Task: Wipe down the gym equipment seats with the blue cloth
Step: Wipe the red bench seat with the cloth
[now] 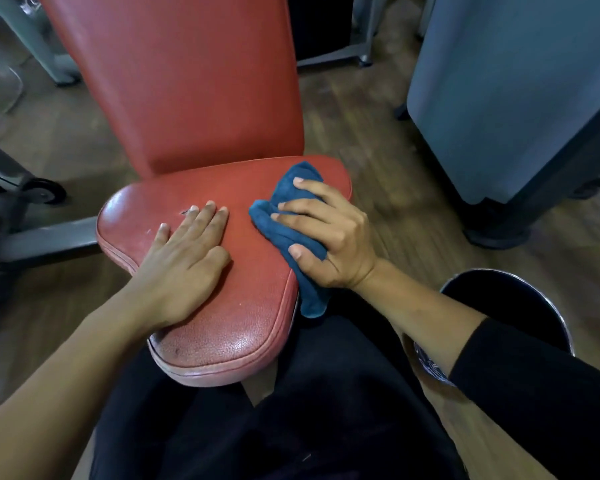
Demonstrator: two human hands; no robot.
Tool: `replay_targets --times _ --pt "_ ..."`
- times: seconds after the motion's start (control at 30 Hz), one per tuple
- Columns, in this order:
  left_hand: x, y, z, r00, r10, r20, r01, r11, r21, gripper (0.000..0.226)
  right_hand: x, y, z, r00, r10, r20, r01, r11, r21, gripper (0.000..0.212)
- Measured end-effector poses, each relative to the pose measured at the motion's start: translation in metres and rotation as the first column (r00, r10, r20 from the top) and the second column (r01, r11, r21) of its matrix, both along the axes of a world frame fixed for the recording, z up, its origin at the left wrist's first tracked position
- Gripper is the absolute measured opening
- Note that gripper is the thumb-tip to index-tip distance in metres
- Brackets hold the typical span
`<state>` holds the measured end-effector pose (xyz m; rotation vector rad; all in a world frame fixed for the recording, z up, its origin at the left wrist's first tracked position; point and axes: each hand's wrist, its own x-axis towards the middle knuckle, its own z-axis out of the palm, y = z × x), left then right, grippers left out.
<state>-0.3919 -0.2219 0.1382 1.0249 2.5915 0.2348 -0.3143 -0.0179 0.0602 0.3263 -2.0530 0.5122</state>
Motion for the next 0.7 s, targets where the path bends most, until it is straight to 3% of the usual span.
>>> replay_targets --times 0.1,0.3,0.4,0.53,0.7 --pt "-0.001 -0.001 -0.001 1.0 -0.02 -0.006 0.02 1.0 0.012 0.089 0.005 -0.016 -0.002 0.996 0.082 -0.021 -0.083 0.996 -0.015 0.051" --pt "-0.001 0.0 0.001 1.0 -0.023 0.009 0.023 1.0 -0.018 0.076 -0.004 0.011 0.007 0.996 0.077 0.054 -0.083 0.991 0.105 0.055" --pt "0.0 0.001 0.001 1.0 -0.024 0.006 0.024 1.0 -0.011 0.076 0.001 -0.001 0.009 0.999 0.034 0.042 -0.036 0.998 0.055 0.052" --pt "0.001 -0.001 -0.001 1.0 -0.024 -0.01 0.025 1.0 0.015 0.088 0.01 -0.023 0.005 0.991 0.12 0.053 -0.121 0.993 0.007 0.051" --pt "0.0 -0.001 0.0 1.0 -0.025 -0.008 0.025 1.0 0.001 0.08 -0.003 0.022 0.012 0.973 0.065 0.222 -0.099 0.985 0.142 0.046"
